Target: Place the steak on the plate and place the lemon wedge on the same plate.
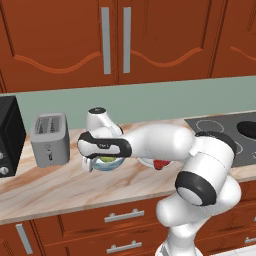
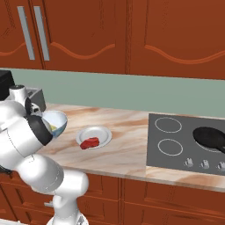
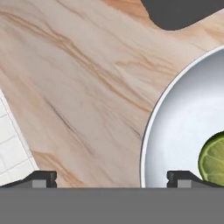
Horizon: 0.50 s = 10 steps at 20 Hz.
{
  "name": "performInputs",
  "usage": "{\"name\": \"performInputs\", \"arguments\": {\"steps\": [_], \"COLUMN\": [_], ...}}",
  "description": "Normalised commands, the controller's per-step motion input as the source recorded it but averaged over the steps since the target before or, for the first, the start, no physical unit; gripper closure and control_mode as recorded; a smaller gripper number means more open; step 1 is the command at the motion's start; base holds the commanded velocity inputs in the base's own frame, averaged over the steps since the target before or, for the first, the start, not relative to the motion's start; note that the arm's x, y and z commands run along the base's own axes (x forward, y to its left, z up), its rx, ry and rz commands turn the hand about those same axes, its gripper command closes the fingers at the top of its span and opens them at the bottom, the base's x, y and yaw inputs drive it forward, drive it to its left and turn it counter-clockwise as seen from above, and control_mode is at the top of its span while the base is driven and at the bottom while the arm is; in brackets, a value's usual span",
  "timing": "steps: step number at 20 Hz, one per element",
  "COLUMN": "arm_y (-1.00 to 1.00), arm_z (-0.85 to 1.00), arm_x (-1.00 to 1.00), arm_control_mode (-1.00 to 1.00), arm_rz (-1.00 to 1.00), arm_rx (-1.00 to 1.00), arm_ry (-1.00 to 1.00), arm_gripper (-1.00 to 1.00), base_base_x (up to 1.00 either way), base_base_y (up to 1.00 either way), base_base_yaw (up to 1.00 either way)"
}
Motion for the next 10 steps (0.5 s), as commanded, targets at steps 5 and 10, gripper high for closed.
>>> {"name": "performInputs", "arguments": {"steps": [5, 10], "arm_y": [0.0, 0.0], "arm_z": [-0.18, -0.17], "arm_x": [0.03, 0.08], "arm_control_mode": [-1.0, -1.0], "arm_rz": [-0.07, -0.04], "arm_rx": [-0.05, -0.03], "arm_ry": [0.0, 0.0], "arm_gripper": [-1.0, -1.0], "base_base_x": [0.0, 0.0], "base_base_y": [0.0, 0.0], "base_base_yaw": [0.0, 0.0]}}
